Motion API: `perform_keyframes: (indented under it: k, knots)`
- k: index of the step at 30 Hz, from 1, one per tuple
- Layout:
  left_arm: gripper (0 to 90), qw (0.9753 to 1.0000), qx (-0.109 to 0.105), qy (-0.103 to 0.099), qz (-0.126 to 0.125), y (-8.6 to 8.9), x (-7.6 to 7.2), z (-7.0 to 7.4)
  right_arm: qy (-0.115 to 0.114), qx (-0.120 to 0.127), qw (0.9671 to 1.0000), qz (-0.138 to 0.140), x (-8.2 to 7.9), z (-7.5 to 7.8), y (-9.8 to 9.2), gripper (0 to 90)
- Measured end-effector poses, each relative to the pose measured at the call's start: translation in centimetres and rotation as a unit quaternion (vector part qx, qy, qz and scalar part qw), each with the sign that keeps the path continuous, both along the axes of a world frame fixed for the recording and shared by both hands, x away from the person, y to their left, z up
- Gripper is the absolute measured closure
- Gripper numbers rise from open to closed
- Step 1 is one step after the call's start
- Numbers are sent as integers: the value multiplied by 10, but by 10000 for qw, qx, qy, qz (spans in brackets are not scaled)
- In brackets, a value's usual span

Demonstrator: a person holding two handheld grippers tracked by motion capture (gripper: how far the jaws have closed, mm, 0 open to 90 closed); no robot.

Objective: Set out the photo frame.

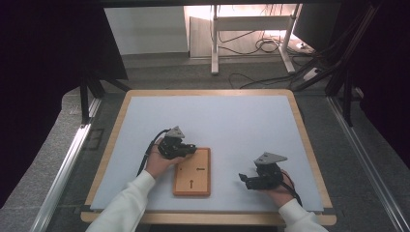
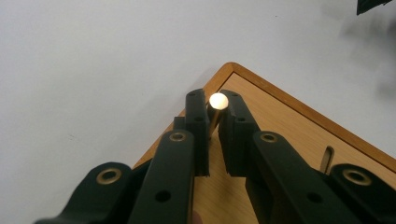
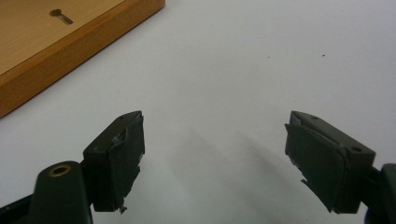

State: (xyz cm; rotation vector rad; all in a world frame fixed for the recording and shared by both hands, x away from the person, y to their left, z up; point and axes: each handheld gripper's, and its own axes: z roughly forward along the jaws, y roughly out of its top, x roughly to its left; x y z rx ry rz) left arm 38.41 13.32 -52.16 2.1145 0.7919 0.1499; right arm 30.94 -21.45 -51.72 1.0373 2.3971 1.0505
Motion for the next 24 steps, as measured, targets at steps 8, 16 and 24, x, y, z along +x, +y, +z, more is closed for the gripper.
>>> perform_keyframes:
  k: [8, 16, 24]
  knots:
    - [829, 9999, -21, 141, -55, 1, 4, 1, -93, 32, 9998, 169, -4, 2, 4, 201]
    - [823, 9996, -84, 215, -150, 3, 7, 0, -216, -17, 9993, 319, -8, 4, 9, 201]
    - [825, 9996, -32, 206, -168, 2, 7, 1, -305, -90, 9986, 427, -11, 4, 12, 201]
